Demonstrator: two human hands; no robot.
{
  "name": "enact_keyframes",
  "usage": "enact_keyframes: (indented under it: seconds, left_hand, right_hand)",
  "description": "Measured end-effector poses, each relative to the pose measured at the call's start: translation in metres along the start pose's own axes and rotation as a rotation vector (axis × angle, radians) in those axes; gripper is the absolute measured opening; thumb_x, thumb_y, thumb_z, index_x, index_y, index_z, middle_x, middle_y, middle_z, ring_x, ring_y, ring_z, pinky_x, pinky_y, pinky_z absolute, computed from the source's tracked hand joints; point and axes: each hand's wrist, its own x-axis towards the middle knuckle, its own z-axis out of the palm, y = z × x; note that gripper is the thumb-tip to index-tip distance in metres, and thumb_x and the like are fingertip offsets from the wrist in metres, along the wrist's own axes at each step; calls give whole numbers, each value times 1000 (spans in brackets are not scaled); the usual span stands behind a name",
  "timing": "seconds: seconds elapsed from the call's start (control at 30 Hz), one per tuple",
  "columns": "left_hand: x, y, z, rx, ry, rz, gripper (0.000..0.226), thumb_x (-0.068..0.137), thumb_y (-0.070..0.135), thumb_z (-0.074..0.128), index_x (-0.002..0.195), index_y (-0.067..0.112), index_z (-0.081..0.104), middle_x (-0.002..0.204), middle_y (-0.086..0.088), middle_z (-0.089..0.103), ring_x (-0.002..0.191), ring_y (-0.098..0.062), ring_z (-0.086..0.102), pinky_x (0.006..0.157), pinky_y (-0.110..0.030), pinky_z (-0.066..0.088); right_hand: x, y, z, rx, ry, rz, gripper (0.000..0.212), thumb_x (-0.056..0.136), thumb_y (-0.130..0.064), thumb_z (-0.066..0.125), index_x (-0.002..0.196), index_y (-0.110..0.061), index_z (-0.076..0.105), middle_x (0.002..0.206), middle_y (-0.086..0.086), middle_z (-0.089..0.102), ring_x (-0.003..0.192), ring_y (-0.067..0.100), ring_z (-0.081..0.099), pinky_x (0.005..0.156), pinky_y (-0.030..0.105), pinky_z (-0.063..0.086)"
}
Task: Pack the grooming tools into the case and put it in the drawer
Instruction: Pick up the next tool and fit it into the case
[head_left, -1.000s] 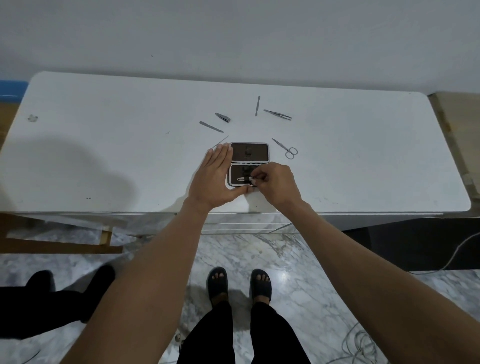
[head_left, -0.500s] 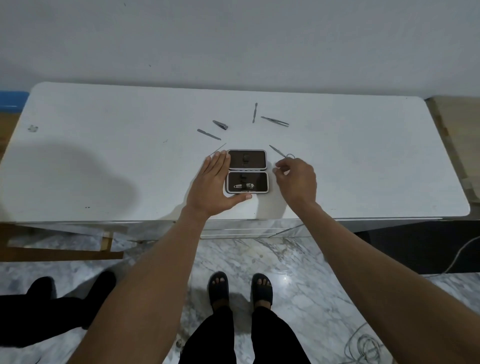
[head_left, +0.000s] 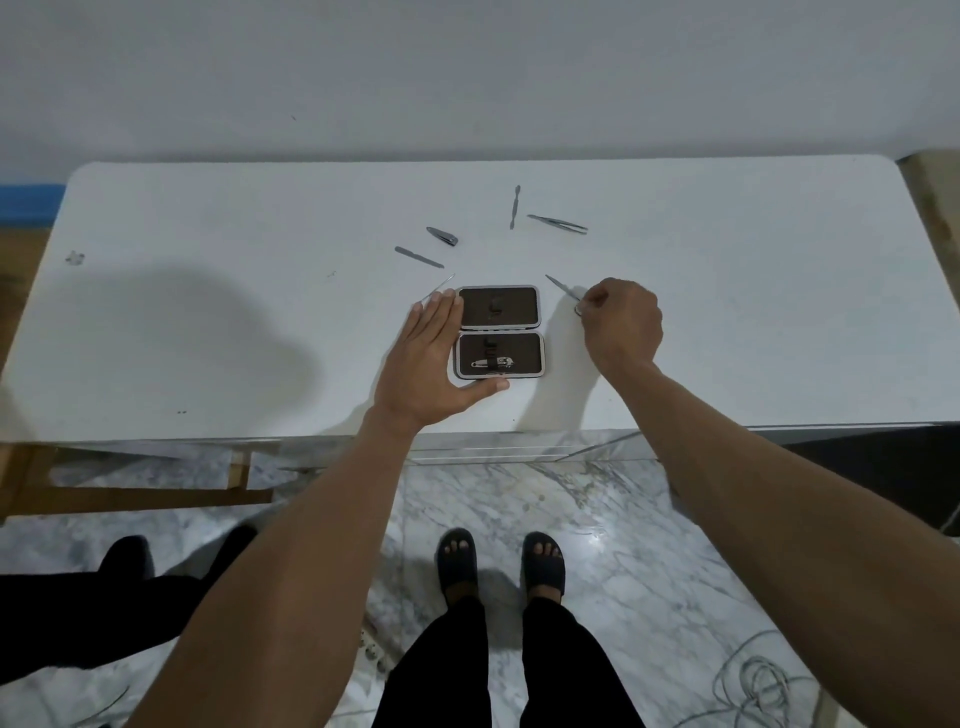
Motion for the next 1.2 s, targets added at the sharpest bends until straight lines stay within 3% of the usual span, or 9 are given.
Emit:
enact_keyframes:
  seconds: [0.17,0.3,0.43,0.53,0.77,0.9,1.2]
  left_hand:
    - [0,1,0,0,9,0,121,79,87,54,160,1,28,169,-11,28,159,-20,19,131,-46,15]
    - [0,1,1,0,14,-2,121,79,90,50,160,2,30,168,-11,29,159,-21,20,130,-47,17]
    - [0,0,1,-5,15,-4,121,79,90,50,160,2,30,168,-10,30,159,-21,20,130,-48,18]
    - [0,0,0,-2,5,-7,121,78,89,52,160,3,30,169,-10,30,159,-21,20,130,-48,18]
    - [0,1,-1,-2,-6,-10,122,78,89,51,160,2,29,169,-11,28,159,-21,19,130,-47,17]
    - [-1,2,-3,7,-26,-14,122,78,90,47,161,3,27,170,-10,26,160,-20,17,131,-44,13]
    - [-1,2,-4,7,-50,-24,123,78,91,45,162,3,25,170,-10,24,160,-21,15,132,-44,11]
  right_hand:
    - [1,-1,4,-54,4,-16,11,87,-16,64,92,-18,74,95,6,70,90,29,64,69,32,50]
    - [-2,-5,12,-290,-7,-98,15,92,-10,55,103,-8,65,104,11,62,107,31,52,63,34,37]
    - [-5,-8,11,-386,-40,-145,17,91,-4,54,107,-3,56,112,16,58,112,34,47,67,37,39]
    - [-7,-5,4,-357,-5,-245,20,89,1,49,107,-2,57,109,18,57,107,36,47,72,40,41]
    - [-15,1,-7,-290,13,-449,15,90,1,53,99,-6,63,101,14,55,98,36,48,64,39,40]
    - [-28,0,-9,-249,-78,-483,12,93,-1,55,101,-6,62,109,14,53,100,31,49,68,43,51]
    - [-44,0,-2,-240,-176,-537,16,90,3,52,99,-6,61,106,12,56,100,30,51,76,42,49]
